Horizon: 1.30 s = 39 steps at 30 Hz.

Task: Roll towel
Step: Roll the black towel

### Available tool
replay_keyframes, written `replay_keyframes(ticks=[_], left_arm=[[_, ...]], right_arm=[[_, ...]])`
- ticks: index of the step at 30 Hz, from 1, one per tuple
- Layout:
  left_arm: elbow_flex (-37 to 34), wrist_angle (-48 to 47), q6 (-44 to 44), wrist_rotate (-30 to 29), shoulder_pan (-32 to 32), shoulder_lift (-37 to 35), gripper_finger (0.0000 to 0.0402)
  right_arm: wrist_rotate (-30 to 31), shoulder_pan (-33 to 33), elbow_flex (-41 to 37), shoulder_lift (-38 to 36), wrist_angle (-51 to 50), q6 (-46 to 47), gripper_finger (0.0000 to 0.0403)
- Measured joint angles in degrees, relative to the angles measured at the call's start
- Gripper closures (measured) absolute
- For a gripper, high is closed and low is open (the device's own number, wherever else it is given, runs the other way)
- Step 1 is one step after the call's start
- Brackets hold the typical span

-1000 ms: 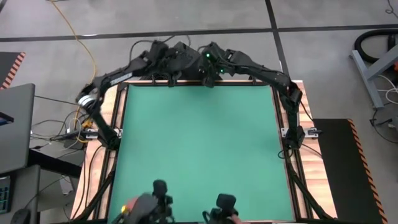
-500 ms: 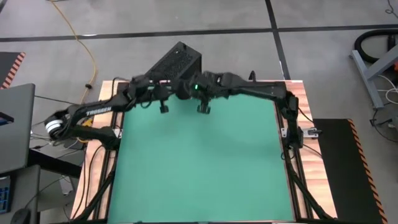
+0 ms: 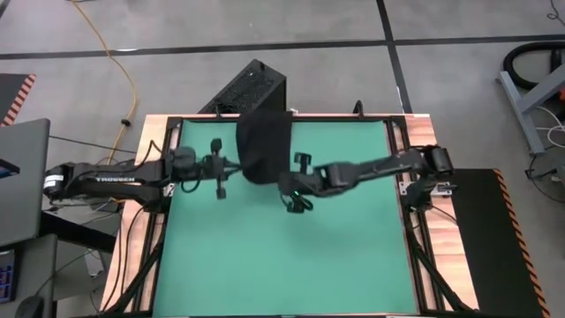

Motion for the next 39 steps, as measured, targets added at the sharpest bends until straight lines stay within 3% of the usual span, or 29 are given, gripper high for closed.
replay_keyframes(ticks=[3, 8, 19, 28, 39], left_arm=[[-1.94, 0.37, -2.69, -2.37, -6.51, -0.36, 0.0401], [-4.69, 0.77, -7.68, -11.27, -16.4, 1.7, 0.0401], [-7.5, 8.06, -20.89, -22.85, -32.88, 13.68, 0.0401], [-7.48, 14.71, -27.56, -33.34, -41.64, 25.21, 0.0401], [-7.48, 21.07, -34.24, -35.55, -46.55, 33.07, 0.0401]], right_arm=[[2.37, 2.98, -7.41, -2.76, 6.55, 3.9, 0.0396], [3.9, 6.94, -15.35, -3.68, 13.63, 9.04, 0.0396], [5.4, 12.39, -19.33, -2.0, 20.4, 13.34, 0.0396], [7.09, 17.02, -21.19, -2.02, 23.45, 19.65, 0.0396], [8.14, 21.4, -27.94, -1.93, 30.19, 29.24, 0.0395]])
